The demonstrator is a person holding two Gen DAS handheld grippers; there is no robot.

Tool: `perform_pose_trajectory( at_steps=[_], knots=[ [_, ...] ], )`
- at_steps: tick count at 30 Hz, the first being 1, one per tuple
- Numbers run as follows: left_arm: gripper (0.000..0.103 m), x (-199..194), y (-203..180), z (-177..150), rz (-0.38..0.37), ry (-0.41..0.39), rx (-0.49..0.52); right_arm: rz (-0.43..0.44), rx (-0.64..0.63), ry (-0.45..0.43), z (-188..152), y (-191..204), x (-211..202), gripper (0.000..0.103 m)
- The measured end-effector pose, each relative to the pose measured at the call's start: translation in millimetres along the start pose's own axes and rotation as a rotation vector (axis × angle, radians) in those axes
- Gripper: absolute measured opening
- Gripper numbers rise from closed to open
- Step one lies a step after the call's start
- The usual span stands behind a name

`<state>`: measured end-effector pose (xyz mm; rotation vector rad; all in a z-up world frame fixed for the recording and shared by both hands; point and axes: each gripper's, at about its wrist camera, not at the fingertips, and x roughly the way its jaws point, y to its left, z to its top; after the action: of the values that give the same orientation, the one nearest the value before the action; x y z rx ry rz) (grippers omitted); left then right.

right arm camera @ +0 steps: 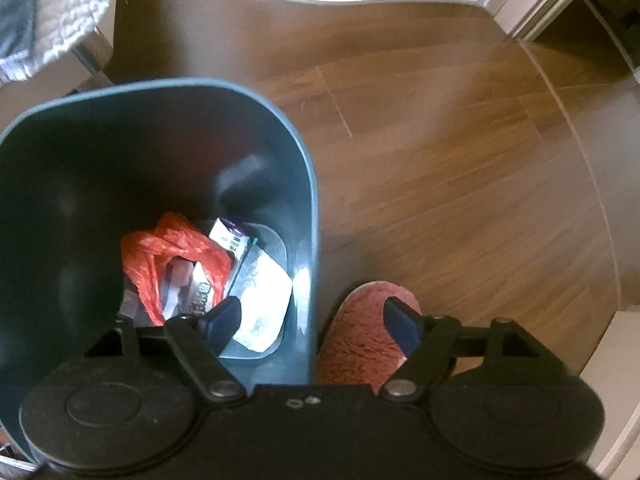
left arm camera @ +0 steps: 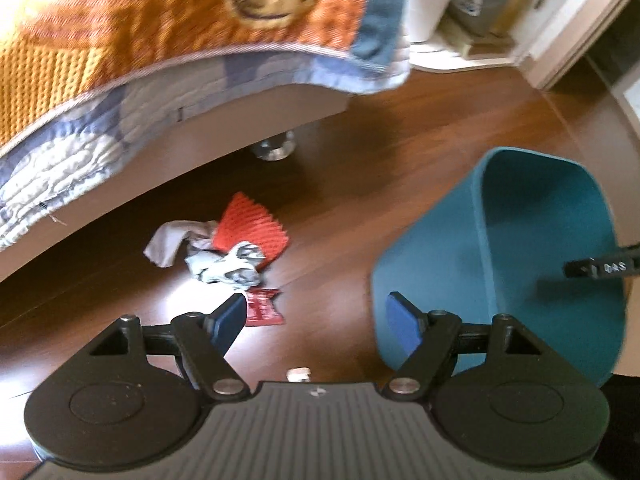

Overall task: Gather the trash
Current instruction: 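Lower the left tool and grasp the grey crumpled tissue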

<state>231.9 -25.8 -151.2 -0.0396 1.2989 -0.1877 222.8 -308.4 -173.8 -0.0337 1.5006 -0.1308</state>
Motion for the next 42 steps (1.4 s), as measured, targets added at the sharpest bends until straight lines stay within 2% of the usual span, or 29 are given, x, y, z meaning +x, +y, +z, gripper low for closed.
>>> perform_pose_trajectory(
  at_steps=[3,6,7,9,10,11,13,17,22,25,28,31,34,36,41,42],
  knots=[
    [0.076,14,8,2,0.021,0.015,-0.018,0.011,-0.012,0.015,0,-3,9,0.073],
    [0.076,30,14,1,0.043,0.040,-0.027,0.008,-0.033,0.029,0,-2,16,0.058],
    [0.076,35,16,0,0.049,0.049,-0.033,0.006,-0.035,0.032,1,-1,18,0.048],
    [0.076,48,24,0,0.069,0.073,-0.053,0.013,-0.038,0.044,2,0,22,0.042],
    [0.076,53,28,-1,0.076,0.086,-0.060,0.016,-0.041,0.049,2,1,24,0.028],
    [0.076,60,32,-2,0.080,0.101,-0.066,0.009,-0.044,0.058,3,2,27,0.009],
    [0.076,72,38,-3,0.102,0.120,-0.063,0.047,0.012,0.077,6,-3,29,0.003],
    [0.076,95,53,-4,0.120,0.153,-0.072,0.091,0.093,0.058,8,-9,24,0.003],
    [0.076,119,64,2,0.128,0.171,-0.082,0.074,0.173,0.047,16,-8,19,0.005],
    [0.076,133,69,10,0.123,0.166,-0.107,0.062,0.220,0.001,25,-10,15,0.007],
    [0.076,147,68,18,0.140,0.152,-0.083,0.047,0.243,-0.044,32,-8,11,0.008],
    [0.076,168,65,21,0.163,0.169,-0.035,0.038,0.282,-0.084,39,-17,6,0.009],
    [0.076,190,64,19,0.200,0.197,0.006,0.030,0.360,-0.082,41,-33,7,0.009],
    [0.076,201,68,19,0.195,0.210,-0.009,0.034,0.403,-0.071,40,-42,10,0.009],
    [0.074,217,72,25,0.191,0.215,-0.038,0.051,0.398,-0.053,40,-43,14,0.008],
    [0.068,219,73,26,0.187,0.215,-0.046,0.053,0.397,-0.052,40,-43,15,0.008]
  ],
)
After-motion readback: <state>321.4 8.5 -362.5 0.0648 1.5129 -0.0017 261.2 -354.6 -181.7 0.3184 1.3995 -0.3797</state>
